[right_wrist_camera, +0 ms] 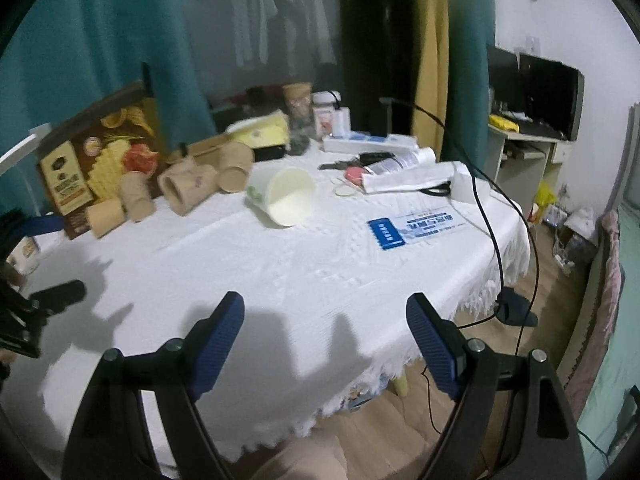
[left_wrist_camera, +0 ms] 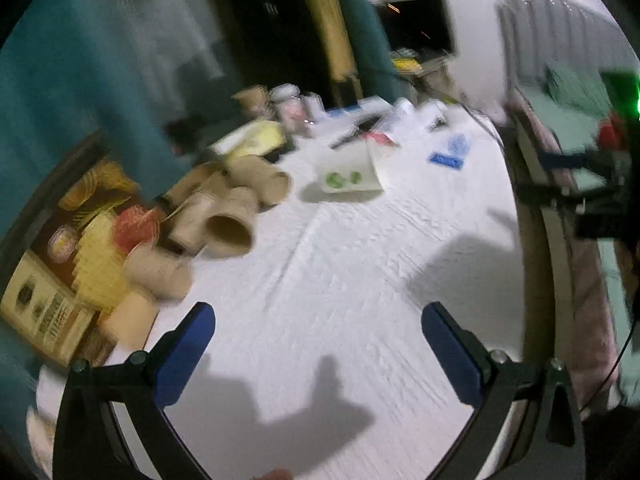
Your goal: Flip cup upright
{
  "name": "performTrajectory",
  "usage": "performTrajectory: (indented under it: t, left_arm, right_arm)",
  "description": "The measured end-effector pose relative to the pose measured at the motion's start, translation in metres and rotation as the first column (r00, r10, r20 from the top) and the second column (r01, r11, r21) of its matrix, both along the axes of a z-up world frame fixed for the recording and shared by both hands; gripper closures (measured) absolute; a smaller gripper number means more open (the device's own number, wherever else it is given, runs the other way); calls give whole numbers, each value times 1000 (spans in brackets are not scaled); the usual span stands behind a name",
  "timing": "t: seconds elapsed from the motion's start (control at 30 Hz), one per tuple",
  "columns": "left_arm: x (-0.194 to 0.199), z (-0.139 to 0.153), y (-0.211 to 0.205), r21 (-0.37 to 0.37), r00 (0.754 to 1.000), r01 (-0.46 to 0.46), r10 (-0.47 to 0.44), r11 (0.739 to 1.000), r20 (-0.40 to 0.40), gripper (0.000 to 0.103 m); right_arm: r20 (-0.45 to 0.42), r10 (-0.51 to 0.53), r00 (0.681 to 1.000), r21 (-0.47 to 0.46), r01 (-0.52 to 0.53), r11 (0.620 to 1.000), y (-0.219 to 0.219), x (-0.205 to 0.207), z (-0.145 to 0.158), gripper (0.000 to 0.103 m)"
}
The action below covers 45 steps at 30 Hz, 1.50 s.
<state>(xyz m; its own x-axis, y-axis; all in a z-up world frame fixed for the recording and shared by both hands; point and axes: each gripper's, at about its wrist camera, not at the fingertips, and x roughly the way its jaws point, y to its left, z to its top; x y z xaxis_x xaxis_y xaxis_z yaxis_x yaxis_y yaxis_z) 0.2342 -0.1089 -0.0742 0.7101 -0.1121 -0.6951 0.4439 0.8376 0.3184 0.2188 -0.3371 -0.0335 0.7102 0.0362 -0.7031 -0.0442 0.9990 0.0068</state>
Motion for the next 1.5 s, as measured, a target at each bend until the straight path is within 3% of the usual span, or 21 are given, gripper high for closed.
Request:
performTrajectory:
  t: [0.17,0.27,0.33,0.47,0.57,0.67,0.77,0.83,0.87,0.97,1.03,1.1,1.2,1.3,1.33,1.4,1.5]
  left_arm:
    - [71,-27,-38,164,983,182,-176,970,-48,0]
    - [119,-42,-53,238,964,264,-246,935,-101,0]
    - [144,-48,-59,253,937,344,-316,904,-147,0]
    - [178,-49,-75,305,886,462,-427,833,-178,0]
    - [192,-51,-88,346,840,543,-503,765,-206,0]
    - [199,-60,-106,372,778,627,-576,684,-253,0]
    - [204,-74,-122,437,756,649,-594,623,-275,3]
    - [205,-71,-125,408,749,660,-595,631,-290,14]
    - [208,-68,-126,394,752,658,-583,642,-307,30]
    - [210,-62,-122,370,778,628,-539,685,-323,32]
    - [210,-55,-116,312,792,604,-509,733,-336,32]
    - [204,-42,-105,247,822,549,-462,799,-334,32]
    - [188,-12,-77,45,867,402,-364,915,-340,32]
    - [158,9,-41,-113,903,213,-239,971,-358,32]
    - [148,12,-29,-159,907,142,-192,977,-374,32]
    - [119,16,0,-281,894,-20,-108,960,-434,32]
    - [75,13,42,-411,858,-257,11,874,-514,32]
  right_arm:
    - [-46,-27,999,15,28,1000,-17,34,-17,22]
    - [-69,-36,997,18,37,999,-21,45,-25,22]
    - [-83,-41,996,22,43,999,-24,48,-29,22]
    - [-107,-63,992,31,67,997,-32,52,-38,22]
    - [-119,-79,990,33,84,996,-37,54,-41,22]
    - [-117,-88,989,33,92,995,-42,57,-42,22]
    - [-114,-83,990,40,88,995,-45,56,-41,22]
    - [-115,-79,990,43,85,995,-45,55,-40,22]
    - [-112,-78,991,44,83,996,-45,55,-39,22]
    - [-99,-74,992,49,79,996,-44,50,-34,22]
    - [-90,-72,993,52,77,996,-43,47,-30,22]
    - [-74,-63,995,59,67,996,-40,41,-24,22]
    - [-50,-46,998,74,50,996,-33,29,-15,22]
    - [-37,-22,999,92,25,995,-24,14,-10,22]
    - [-34,-12,999,97,16,995,-20,8,-9,22]
    - [-27,11,1000,111,-8,994,-11,-4,-7,22]
    - [-20,47,999,131,-44,990,4,-20,-6,22]
